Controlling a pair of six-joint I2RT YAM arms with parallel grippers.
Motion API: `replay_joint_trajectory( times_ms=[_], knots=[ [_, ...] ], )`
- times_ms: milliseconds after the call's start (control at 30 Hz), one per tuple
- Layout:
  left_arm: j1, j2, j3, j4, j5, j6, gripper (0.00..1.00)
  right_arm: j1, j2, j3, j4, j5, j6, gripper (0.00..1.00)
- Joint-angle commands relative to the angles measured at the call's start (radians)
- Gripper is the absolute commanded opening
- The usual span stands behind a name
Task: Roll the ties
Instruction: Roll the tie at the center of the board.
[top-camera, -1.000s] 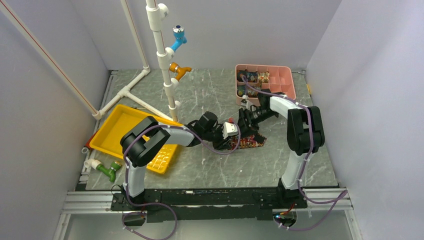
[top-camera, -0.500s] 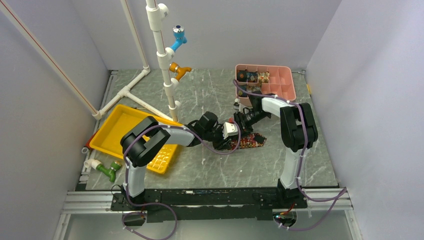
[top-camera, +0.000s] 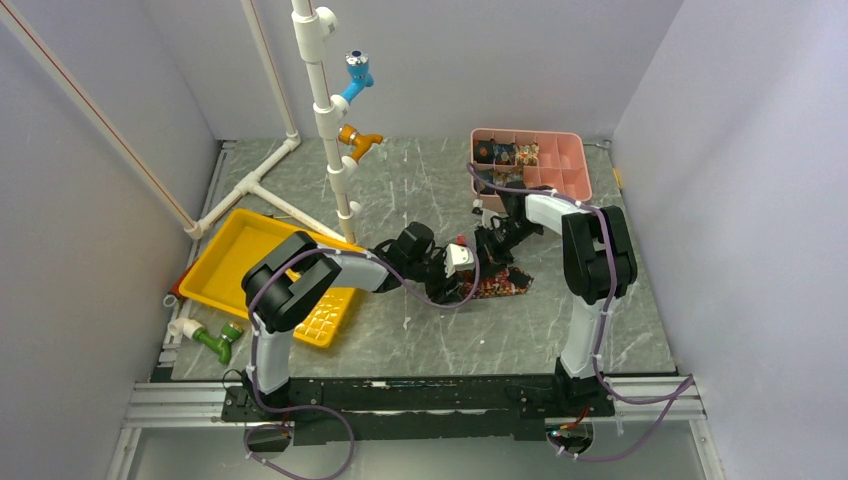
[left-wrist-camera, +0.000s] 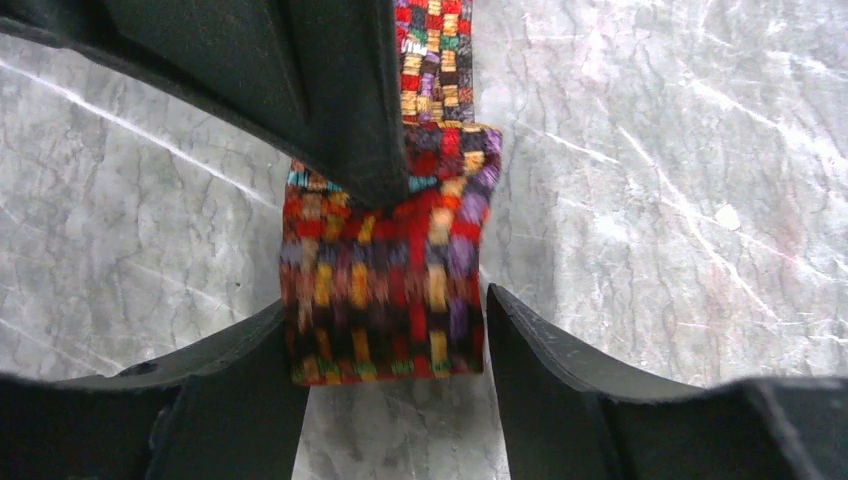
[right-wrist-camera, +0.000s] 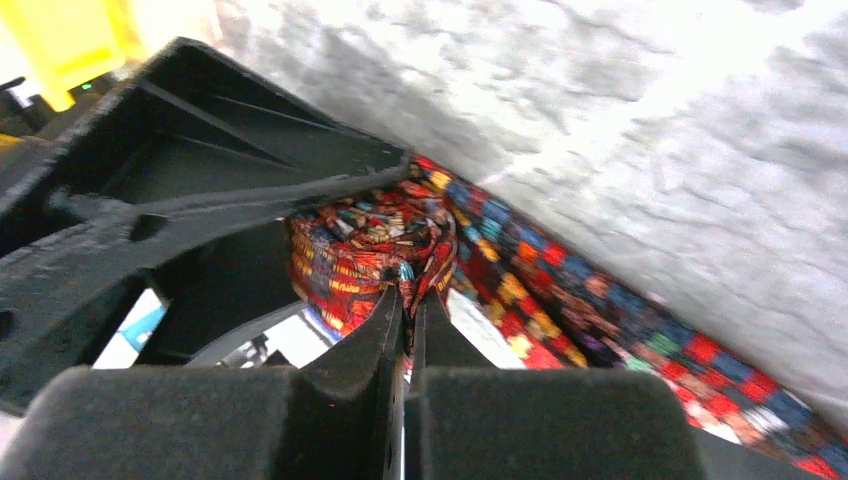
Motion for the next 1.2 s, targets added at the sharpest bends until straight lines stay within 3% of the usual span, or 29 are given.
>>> replay_joint_trajectory(
  times_ms=[0,567,767,900,1000,1167],
  knots=[
    [-0.005,0.024,0.021,0.040,0.094,-0.038,0.67,-0.007,0.043,-0.032,0.094,0.388,-0.077,0.00],
    [-0.036,0.159,0.074,0.331,0.072,-0.259,0.76,0.025,0.035,-0.088,0.145,0.519,-0.067,0.00],
    [-0.050,0.216,0.095,0.345,0.042,-0.331,0.65,0.034,0.030,-0.092,0.156,0.481,-0.057,0.00],
    [-0.065,0.185,0.056,0.236,-0.019,-0.154,0.39,0.027,0.027,-0.058,0.111,0.400,-0.071,0.00],
    [-0.071,0.122,-0.022,0.149,-0.086,0.012,0.29,-0.017,0.002,-0.007,0.050,0.313,-0.095,0.21],
    [-0.071,0.085,-0.068,0.018,-0.170,0.172,0.21,-0.111,-0.035,0.076,-0.094,0.136,-0.166,0.43]
  ],
)
